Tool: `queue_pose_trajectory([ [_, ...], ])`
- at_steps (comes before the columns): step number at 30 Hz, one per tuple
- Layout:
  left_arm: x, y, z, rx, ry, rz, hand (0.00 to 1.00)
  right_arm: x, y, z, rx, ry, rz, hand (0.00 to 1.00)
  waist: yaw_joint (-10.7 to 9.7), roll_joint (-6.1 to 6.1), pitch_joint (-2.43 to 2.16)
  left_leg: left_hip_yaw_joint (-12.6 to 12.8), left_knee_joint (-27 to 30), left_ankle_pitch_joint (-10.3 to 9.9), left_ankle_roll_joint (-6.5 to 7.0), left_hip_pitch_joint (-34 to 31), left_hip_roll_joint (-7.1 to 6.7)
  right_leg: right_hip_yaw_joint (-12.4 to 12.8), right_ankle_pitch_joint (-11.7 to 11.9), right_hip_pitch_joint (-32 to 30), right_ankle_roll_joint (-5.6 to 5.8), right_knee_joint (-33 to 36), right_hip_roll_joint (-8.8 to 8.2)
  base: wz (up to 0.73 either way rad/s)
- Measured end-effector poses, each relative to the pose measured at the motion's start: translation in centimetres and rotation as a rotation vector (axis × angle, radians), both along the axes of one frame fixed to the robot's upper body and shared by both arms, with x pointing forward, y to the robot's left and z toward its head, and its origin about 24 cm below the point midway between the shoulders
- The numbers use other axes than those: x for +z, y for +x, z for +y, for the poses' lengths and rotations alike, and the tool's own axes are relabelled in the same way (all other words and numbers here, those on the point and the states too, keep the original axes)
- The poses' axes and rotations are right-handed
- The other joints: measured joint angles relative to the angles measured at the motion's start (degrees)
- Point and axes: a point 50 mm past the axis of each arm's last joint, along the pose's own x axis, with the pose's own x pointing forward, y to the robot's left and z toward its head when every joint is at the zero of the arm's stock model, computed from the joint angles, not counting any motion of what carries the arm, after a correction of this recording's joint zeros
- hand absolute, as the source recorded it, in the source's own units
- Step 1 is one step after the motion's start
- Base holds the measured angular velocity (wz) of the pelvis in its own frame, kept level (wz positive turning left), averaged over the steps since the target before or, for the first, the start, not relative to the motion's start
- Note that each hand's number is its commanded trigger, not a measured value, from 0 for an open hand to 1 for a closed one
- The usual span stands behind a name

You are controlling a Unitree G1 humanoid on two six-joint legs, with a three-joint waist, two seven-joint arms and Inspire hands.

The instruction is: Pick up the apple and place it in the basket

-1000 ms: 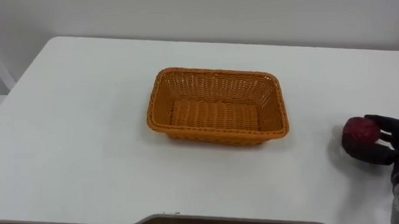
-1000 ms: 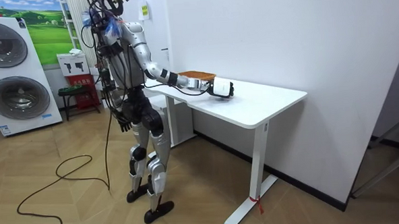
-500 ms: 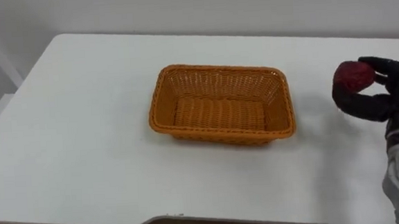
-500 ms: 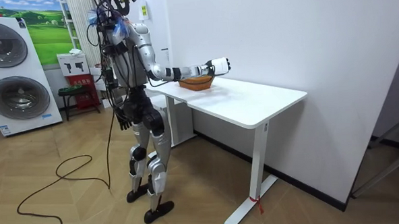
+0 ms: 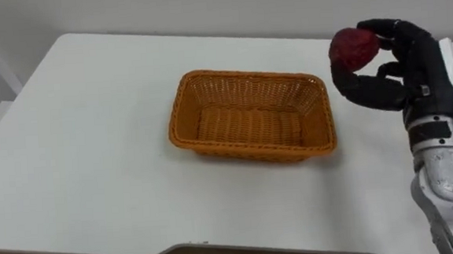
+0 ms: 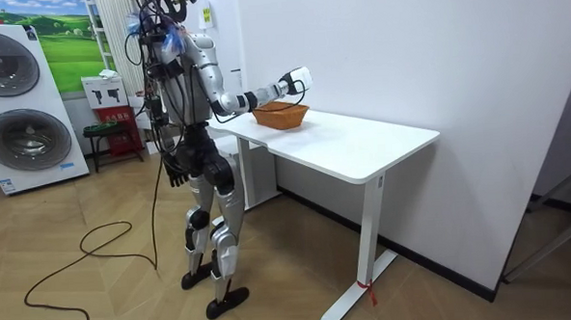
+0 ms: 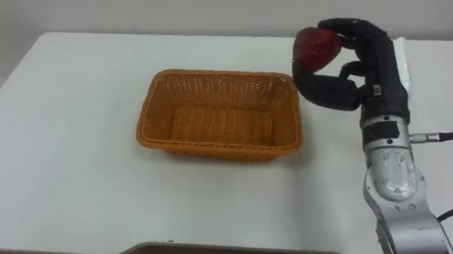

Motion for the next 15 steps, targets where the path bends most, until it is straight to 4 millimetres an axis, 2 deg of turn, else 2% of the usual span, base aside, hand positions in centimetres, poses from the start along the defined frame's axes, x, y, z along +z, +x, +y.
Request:
queue_pose_trajectory([
  [2, 0.0, 0.4, 0.0, -0.002, -0.007, -0.009, 0.0, 0.1, 0.0, 1.1, 0.065, -0.01, 0.002, 0.97, 0.81, 0.02, -0.17, -0.01, -0.05, 0.02, -0.03, 0.47, 0.08, 0.02, 0.0, 0.19, 0.0, 0.0, 0.06, 0.0],
  [3, -0.1, 0.4, -0.1, -0.002, -0.011, -0.007, 0.0, 0.0, 0.0, 1.4, 0.084, -0.019, 0.006, 0.85, 0.95, -0.16, -0.14, -0.01, -0.05, 0.02, -0.03, 0.48, 0.09, -0.02, 0.0, 0.2, 0.0, 0.01, 0.07, 0.0],
  [4, -0.1, 0.7, -0.1, -0.003, -0.016, -0.009, 0.0, 0.0, 0.0, 1.9, 0.122, -0.036, 0.014, 0.79, 1.31, -0.46, -0.17, -0.01, -0.02, 0.03, -0.05, 0.4, 0.1, -0.02, 0.01, 0.17, -0.01, 0.07, 0.07, 0.0],
  [5, -0.2, 0.8, -0.1, -0.003, -0.018, -0.007, 0.0, -0.1, -0.1, 2.4, 0.159, -0.046, 0.021, 0.0, 1.53, -1.05, -0.2, -0.06, 0.04, 0.03, -0.06, 0.07, 0.1, -0.09, 0.04, 0.1, -0.08, 0.1, 0.06, 0.0],
  [7, -0.2, 0.6, -0.1, -0.015, -0.018, 0.009, 0.0, -0.1, -0.1, 3.1, 0.213, -0.059, 0.029, 0.0, 1.65, -2.04, -0.36, -0.2, 0.27, 0.03, -0.06, -0.45, 0.1, -0.27, 0.09, -0.02, -0.14, 0.05, 0.04, 0.04],
  [9, 0.0, 0.5, 0.5, -0.027, -0.003, 0.016, 0.0, 0.0, -0.2, 3.9, 0.27, -0.078, 0.039, 0.0, 1.64, -2.89, -0.28, -0.47, 0.58, 0.03, -0.06, -0.71, 0.11, -0.62, 0.15, 0.02, -0.17, -0.01, 0.03, 0.06],
  [11, 0.0, 0.6, 0.5, -0.044, -0.001, 0.023, 0.0, -0.1, -0.2, 4.3, 0.303, -0.088, 0.047, 0.0, 1.72, -3.04, -0.25, -0.46, 0.59, 0.02, -0.06, -0.73, 0.11, -0.64, 0.3, 0.03, -0.13, -0.03, 0.02, 0.02],
  [15, -0.1, 0.6, 0.3, -0.067, -0.005, 0.029, 0.0, -0.4, -0.3, 5.1, 0.349, -0.11, 0.071, 0.0, 1.68, -2.54, 0.05, -0.4, 0.59, 0.03, -0.05, -0.74, 0.11, -0.6, 0.47, 0.02, -0.08, -0.03, 0.01, 0.0],
])
